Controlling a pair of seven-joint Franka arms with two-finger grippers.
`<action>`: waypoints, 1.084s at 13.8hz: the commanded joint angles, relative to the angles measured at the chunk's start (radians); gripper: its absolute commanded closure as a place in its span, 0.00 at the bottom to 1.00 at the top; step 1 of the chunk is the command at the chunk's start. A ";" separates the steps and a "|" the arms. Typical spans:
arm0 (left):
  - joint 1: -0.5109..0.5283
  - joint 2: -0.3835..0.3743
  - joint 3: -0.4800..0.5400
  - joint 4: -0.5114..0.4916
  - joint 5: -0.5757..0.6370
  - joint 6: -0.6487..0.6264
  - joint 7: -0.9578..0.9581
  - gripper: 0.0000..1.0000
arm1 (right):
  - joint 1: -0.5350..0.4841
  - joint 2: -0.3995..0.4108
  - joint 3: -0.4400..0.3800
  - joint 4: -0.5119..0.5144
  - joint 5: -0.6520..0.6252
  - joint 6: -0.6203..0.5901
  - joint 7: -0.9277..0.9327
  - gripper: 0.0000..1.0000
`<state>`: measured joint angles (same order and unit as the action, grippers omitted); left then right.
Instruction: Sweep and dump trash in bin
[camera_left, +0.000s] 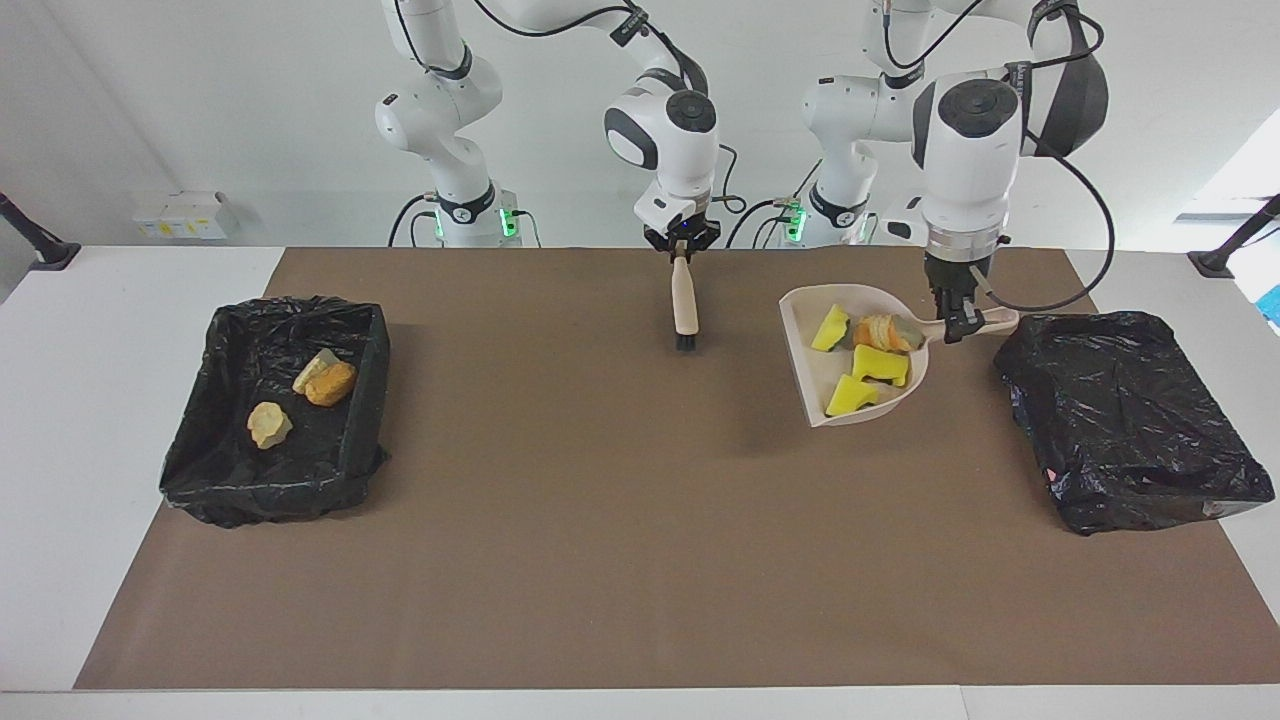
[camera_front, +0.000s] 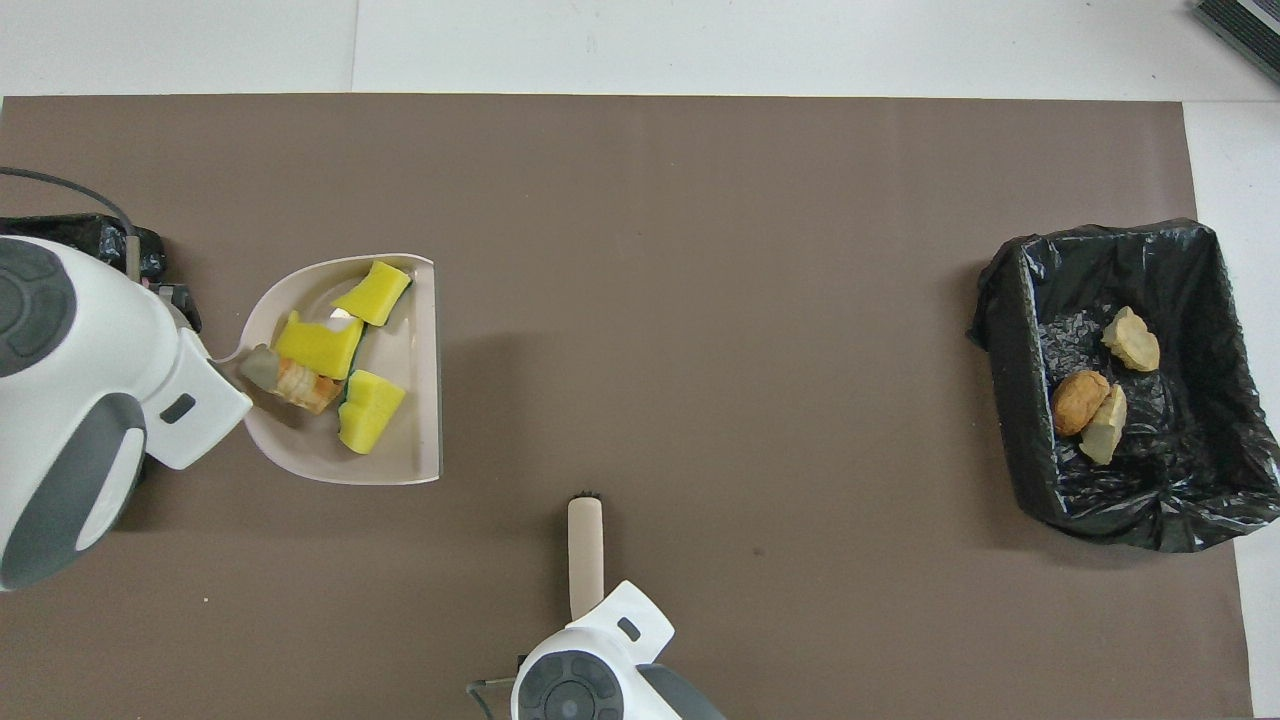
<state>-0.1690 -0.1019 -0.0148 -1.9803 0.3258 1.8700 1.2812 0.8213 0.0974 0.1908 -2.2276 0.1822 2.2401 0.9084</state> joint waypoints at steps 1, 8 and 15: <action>0.095 -0.019 -0.002 0.015 -0.017 -0.017 0.047 1.00 | -0.010 0.007 -0.004 0.037 0.016 -0.058 0.009 0.01; 0.538 0.086 0.006 0.082 -0.182 0.207 0.505 1.00 | -0.134 -0.086 -0.011 0.144 0.002 -0.250 -0.066 0.00; 0.651 0.338 0.012 0.324 0.150 0.394 0.613 1.00 | -0.405 -0.130 -0.016 0.396 -0.026 -0.629 -0.412 0.00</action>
<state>0.4793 0.2024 0.0072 -1.6987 0.3691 2.2159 1.8905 0.4840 -0.0467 0.1643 -1.9000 0.1717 1.6773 0.5726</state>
